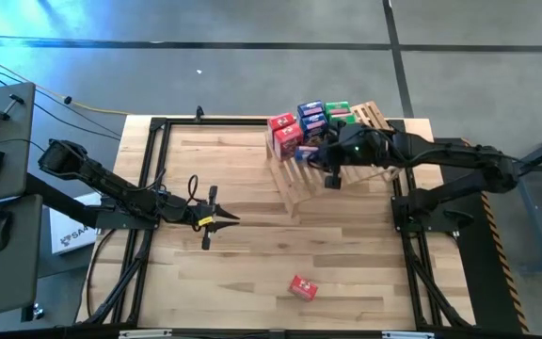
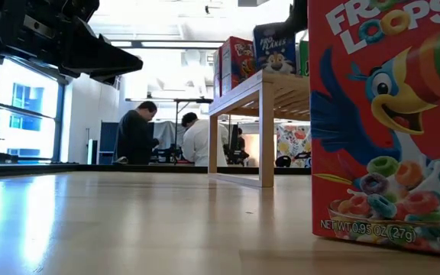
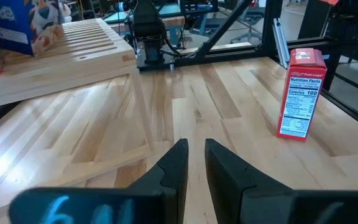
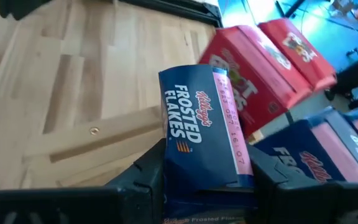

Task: Stack cereal on shelf
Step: Put the blue cereal box on the shelf aligned with the other blue cereal boxes

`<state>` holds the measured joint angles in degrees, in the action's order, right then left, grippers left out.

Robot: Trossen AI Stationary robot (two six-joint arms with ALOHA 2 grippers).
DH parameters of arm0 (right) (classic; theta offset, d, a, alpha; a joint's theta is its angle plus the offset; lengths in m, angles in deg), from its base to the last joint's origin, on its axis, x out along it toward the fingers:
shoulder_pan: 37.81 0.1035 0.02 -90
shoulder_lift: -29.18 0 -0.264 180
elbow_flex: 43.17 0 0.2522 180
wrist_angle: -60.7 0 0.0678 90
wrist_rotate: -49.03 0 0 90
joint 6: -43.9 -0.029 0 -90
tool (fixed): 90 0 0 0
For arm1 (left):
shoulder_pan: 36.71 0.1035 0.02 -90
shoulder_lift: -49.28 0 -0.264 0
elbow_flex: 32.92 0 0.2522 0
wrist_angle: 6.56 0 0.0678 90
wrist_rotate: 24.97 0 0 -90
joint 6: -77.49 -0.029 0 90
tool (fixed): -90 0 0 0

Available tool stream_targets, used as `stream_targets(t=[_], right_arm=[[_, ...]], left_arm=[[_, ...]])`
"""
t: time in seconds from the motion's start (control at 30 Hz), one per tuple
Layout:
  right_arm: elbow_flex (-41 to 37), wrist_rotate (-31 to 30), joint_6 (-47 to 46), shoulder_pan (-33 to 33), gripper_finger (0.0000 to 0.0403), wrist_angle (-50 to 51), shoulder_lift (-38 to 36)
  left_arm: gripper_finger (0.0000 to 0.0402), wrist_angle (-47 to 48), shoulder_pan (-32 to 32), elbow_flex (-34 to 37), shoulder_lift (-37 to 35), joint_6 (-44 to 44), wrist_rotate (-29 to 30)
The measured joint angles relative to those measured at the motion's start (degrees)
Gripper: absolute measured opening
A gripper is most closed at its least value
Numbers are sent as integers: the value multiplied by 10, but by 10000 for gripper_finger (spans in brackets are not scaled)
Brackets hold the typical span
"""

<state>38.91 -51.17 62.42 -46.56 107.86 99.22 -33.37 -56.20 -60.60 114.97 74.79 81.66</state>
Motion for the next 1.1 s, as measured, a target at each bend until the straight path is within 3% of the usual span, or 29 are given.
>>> stream_targets(t=[0.3,0.53,0.67,0.87,1.1], right_arm=[[0,-5,-8,-21,128,8,-1],[0,-75,-17,-21,179,20,0],[0,-84,-17,-21,198,16,0],[0,-138,-5,-21,204,-5,0],[0,-149,10,-21,204,-33,-3]], left_arm=[[44,0,0,0,0,0,0],[44,0,0,0,0,5,0],[44,0,0,0,0,5,0],[44,0,0,0,0,5,0],[44,0,0,0,0,1,0]])
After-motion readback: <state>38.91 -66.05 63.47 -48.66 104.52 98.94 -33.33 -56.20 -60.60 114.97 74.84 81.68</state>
